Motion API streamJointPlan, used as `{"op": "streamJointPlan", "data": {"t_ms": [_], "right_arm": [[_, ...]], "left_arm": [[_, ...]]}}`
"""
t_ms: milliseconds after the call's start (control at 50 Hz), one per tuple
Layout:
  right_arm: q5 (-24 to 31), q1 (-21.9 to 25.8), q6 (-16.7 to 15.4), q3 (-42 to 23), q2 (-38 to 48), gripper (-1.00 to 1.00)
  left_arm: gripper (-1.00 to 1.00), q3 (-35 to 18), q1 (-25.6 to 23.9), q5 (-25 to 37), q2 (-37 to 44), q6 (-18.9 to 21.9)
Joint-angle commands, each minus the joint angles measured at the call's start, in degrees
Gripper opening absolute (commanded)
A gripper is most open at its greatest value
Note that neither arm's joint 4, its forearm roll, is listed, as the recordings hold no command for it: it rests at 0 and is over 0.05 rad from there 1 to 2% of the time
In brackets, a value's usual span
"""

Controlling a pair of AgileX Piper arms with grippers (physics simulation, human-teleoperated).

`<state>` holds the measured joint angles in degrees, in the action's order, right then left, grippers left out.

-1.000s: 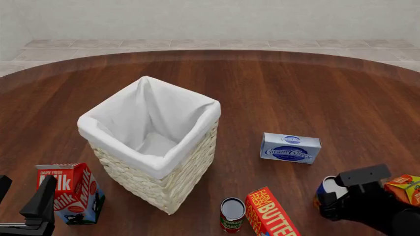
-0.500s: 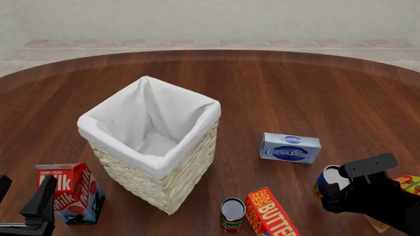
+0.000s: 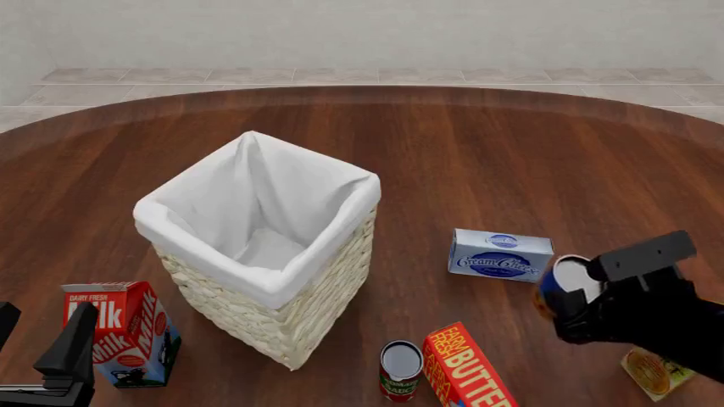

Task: Pick up the alphabet soup and the tomato sauce, and put them in the basket.

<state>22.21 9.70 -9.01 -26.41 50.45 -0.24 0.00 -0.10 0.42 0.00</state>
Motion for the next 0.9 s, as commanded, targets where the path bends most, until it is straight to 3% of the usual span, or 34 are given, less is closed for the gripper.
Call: {"op": "streamJointPlan", "data": {"t_ms": [20, 340, 700, 900], "right_arm": [[2.41, 2.87, 1.05, -4.51, -0.51, -1.00], [2.22, 8.30, 2.76, -8.82, 1.74, -1.00], [2.25, 13.15, 1.93, -13.39, 4.73, -1.00], [1.32, 15.86, 3.08, -15.23, 6.57, -1.00]], "left_arm": [[1.00, 0.00, 0.00, 0.00, 0.00, 0.00], [1.00, 0.00, 0.00, 0.00, 0.00, 0.00], [1.00, 0.00, 0.00, 0.00, 0.00, 0.00], [1.00, 0.00, 0.00, 0.00, 0.00, 0.00]]}}
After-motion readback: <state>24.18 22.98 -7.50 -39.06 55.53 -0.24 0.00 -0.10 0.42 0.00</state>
